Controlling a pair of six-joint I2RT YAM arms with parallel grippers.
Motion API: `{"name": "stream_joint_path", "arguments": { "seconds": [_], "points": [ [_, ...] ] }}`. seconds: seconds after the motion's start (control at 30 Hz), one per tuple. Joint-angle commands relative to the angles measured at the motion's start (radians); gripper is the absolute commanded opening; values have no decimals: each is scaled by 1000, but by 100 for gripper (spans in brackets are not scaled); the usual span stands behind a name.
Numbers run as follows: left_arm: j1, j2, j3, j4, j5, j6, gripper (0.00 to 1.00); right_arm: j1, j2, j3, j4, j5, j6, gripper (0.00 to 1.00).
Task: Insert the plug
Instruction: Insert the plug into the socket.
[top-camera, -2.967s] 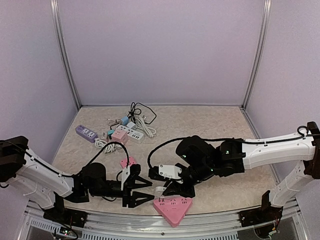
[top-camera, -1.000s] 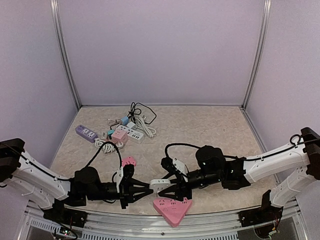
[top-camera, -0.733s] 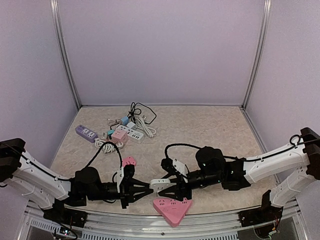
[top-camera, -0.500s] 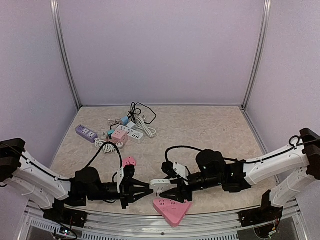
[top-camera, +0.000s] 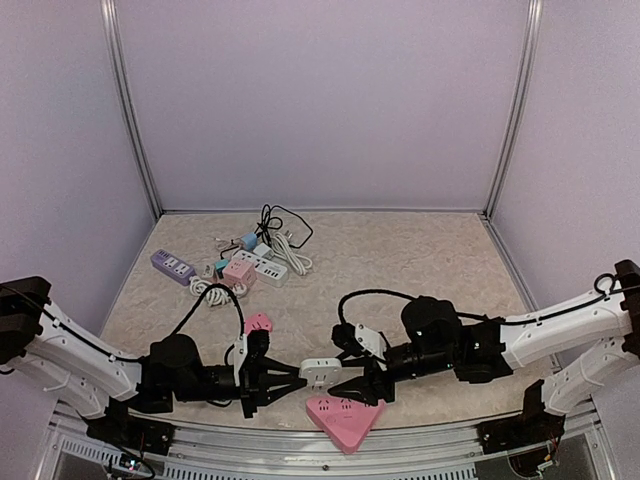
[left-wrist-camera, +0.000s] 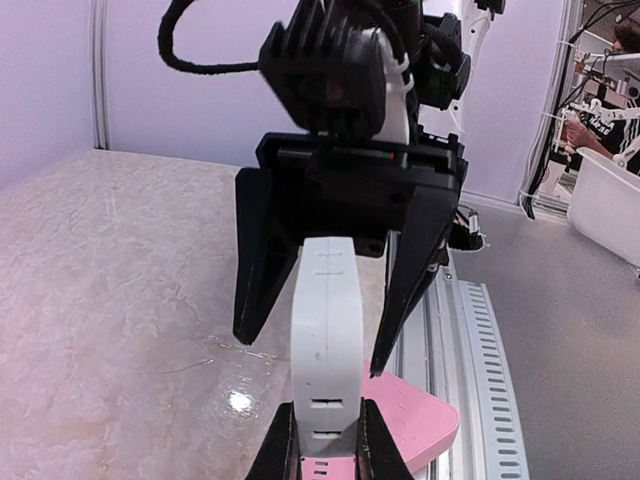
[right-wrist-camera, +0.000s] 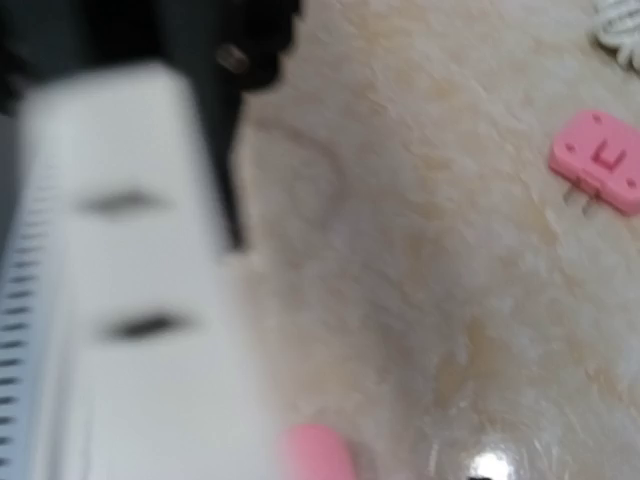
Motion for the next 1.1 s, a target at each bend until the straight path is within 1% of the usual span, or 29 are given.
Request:
{"name": "stream_joint_path", "arguments": {
  "seconds": [0.0,0.13,0.23,0.3,0.37,0.4,0.43,0.53,0.57,0.7,0.73,0.8,0.83,0.87,0.9,0.93,1.0,1.07],
  "points": [
    [-8,-8,5,33,-12,11,0,6,-126,5,-67,-107,-7,61],
    [-8,-3,10,37,-10,19,0,7,-131,51,-60,-154,4,60],
    [-8,1,13,39,-7,22,0,6,-84,91,-94,-154,-2,56],
    [-8,3,14,41,-5,27,0,5,-47,117,-122,-158,-9,48],
    [-8,3,13,42,-5,29,0,4,-21,139,-137,-178,-10,38],
    [-8,3,14,42,-5,30,0,5,-11,148,-139,-190,-8,31],
    [-8,3,13,42,-5,30,0,5,-4,153,-138,-203,-7,23],
    [-8,4,11,39,-4,31,0,5,2,159,-125,-233,3,3],
    [-8,5,9,39,-6,30,0,5,1,159,-122,-236,5,0],
    [-8,5,-2,32,-21,15,0,5,0,144,-141,-222,-16,0],
    [-9,5,-7,30,-28,9,12,5,8,144,-164,-205,-25,0],
    [-13,5,-20,26,-48,3,46,2,37,144,-216,-162,-83,0],
    [-15,5,-26,22,-61,1,58,2,55,147,-236,-143,-100,0],
    [-17,5,-31,19,-72,-2,66,0,77,155,-253,-129,-116,0],
    [-17,5,-37,16,-86,-9,70,0,96,165,-262,-125,-127,0],
    [-18,6,-38,16,-95,-17,72,-1,114,175,-263,-134,-134,0],
    [-17,10,-41,18,-96,-28,72,-1,141,190,-235,-173,-136,0],
    [-13,16,-44,23,-130,-41,70,-1,150,193,-218,-196,-133,0]
  ]
}}
